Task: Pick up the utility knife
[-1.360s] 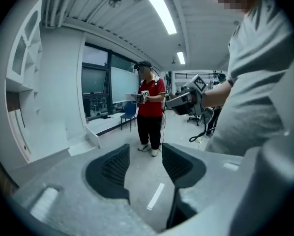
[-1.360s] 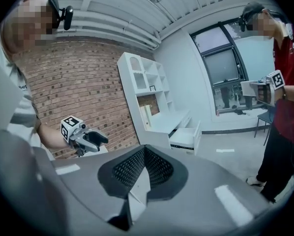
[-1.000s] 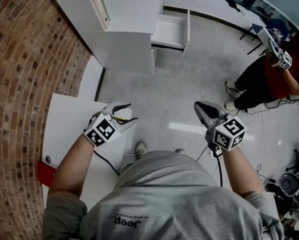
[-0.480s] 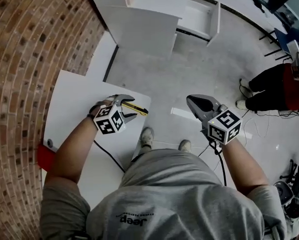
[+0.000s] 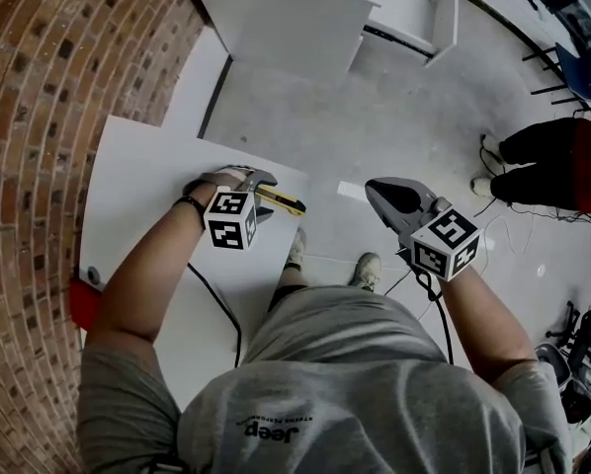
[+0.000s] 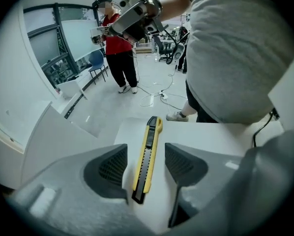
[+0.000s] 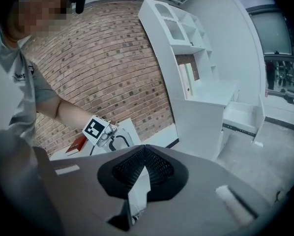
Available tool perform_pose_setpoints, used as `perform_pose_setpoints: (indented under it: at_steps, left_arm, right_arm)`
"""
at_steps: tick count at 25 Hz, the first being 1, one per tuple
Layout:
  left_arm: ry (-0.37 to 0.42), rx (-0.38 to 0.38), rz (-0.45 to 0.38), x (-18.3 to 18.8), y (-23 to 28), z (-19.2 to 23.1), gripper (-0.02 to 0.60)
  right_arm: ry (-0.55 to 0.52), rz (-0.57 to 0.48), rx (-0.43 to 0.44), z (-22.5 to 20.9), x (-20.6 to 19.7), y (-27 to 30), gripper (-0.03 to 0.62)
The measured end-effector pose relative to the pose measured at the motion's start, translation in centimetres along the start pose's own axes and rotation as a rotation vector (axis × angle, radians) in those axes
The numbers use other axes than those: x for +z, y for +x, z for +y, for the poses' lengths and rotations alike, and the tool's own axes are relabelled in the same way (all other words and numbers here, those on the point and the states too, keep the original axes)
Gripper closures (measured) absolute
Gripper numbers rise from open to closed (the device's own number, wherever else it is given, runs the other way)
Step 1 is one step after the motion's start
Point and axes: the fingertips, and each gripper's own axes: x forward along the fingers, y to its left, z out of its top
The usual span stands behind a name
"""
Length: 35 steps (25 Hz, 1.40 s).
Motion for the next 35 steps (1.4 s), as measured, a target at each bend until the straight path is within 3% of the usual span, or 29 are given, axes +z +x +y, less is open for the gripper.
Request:
perform_pose_setpoints:
  at_steps: [5,8,10,11,12,24,35]
  left_arm:
    - [0.056,-0.042,0.011,-0.3,1.3,0.1,0.334]
    - [0.083,-0.113,0.057,-1.4,2.6,-0.9,0.344]
    - [0.072,-0.173,0.062,-1.7,2.9,-1.5,0.401]
    - [0.058,-0.190,0.054,-1.6,2.8,-1.6,0.464]
    - [0.043,-0.197,0.046,-1.5,2.8,-1.5,0.463]
    - [-0.087,-0.109,0.013,-0.5,1.2,-1.6,0.465]
    - [-0.153,-0.041,-0.140,8.4,-2.2,0.9,0.465]
  right_arm:
    - [0.024,0.018,-0.007,0.0,-0.8,0.9,0.583]
    - [0.037,0.024,-0.014,0.0,-1.2,1.0,0.583]
    - [0.045,0.024,-0.019,-0.1,-1.5,0.9,0.583]
    - [0.050,0.024,-0.021,0.0,-1.6,0.9,0.583]
    - [0.054,0.023,-0.023,0.0,-1.7,0.9,0.583]
    - [0.058,-0.018,-0.047,-0.6,-1.7,-2.3,0.583]
    - [0.061,-0.082,-0.124,-3.1,-1.3,-9.2,0.583]
